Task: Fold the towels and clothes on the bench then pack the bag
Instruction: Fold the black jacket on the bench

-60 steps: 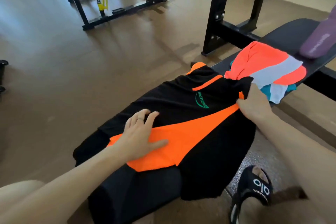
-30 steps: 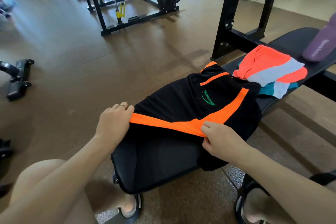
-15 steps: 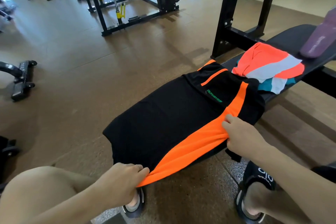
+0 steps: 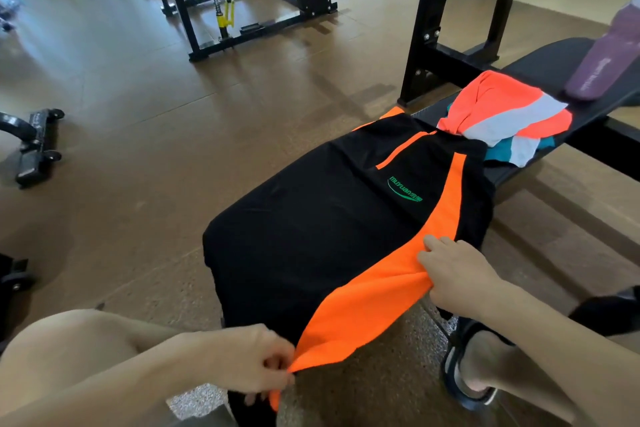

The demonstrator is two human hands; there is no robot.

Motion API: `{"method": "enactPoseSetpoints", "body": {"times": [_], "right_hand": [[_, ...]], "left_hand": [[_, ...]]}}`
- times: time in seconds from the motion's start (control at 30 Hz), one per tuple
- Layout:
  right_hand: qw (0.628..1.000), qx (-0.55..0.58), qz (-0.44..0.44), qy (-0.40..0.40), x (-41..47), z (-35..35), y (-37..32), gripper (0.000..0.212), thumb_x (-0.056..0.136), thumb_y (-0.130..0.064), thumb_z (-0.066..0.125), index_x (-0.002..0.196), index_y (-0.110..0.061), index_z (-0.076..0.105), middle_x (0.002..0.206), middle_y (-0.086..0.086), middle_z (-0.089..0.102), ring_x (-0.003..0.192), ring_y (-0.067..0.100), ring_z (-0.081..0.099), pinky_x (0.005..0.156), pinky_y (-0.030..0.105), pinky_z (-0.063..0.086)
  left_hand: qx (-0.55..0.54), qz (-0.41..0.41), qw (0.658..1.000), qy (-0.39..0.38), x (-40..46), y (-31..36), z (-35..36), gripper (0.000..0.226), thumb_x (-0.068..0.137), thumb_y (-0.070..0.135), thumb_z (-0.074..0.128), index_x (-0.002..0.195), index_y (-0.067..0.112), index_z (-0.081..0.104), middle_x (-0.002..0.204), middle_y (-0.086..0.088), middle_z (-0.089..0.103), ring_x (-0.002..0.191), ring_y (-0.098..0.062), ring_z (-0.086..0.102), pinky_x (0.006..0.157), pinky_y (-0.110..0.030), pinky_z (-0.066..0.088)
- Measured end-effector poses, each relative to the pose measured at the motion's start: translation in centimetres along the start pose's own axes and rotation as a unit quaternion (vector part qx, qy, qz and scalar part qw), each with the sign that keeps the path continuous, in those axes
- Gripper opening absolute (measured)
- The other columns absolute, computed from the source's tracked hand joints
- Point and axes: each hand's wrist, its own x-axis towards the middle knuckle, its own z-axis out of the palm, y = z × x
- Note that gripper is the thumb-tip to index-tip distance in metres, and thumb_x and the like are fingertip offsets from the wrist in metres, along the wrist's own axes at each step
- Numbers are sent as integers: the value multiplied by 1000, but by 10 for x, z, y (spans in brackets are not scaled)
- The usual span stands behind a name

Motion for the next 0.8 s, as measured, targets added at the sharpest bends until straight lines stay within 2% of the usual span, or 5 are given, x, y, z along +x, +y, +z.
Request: {"method": "enactPoseSetpoints", "body": {"times": [0.13,0.27,0.43,0.53,0.8], "right_hand": [[997,23,16,-67,-1,-6,7,13,90,-21,53,95,-22,41,111,3,48,109,27,53,81,37,38],[971,129,-11,-199,-4,-18,15,24,87,-10,51,111,-13,55,109,2,50,101,25,52,79,34,45],[968,247,47,0,12,-16,33,24,86,-14,51,109,-22,53,118,2,59,113,25,57,88,39,50],[961,248,43,111,25,-7,36,53,97,-36,51,149,-28,40,147,3,46,135,25,44,108,39,41],[984,153,79,36,51,18,38,70,98,-67,11,158,-39,-9,168,8,-15,154,28,-15,125,49,-1]], "left_hand": [[86,81,974,196,17,21,-29,15,101,43,52,107,31,58,98,11,68,81,-2,64,77,-27,55],[266,89,889,362,51,26,-65,57,100,56,46,152,42,28,156,11,31,141,-10,36,119,-32,32],[291,-34,900,324,105,30,-76,79,91,79,19,157,47,-12,168,-2,-19,154,-24,-19,124,-52,-8],[255,-56,907,330,122,30,-60,81,86,83,8,155,49,-16,164,1,-29,151,-24,-29,121,-57,-14],[231,-79,914,325,101,26,-19,82,85,87,11,148,52,-28,158,3,-42,145,-22,-41,118,-58,-20]]}}
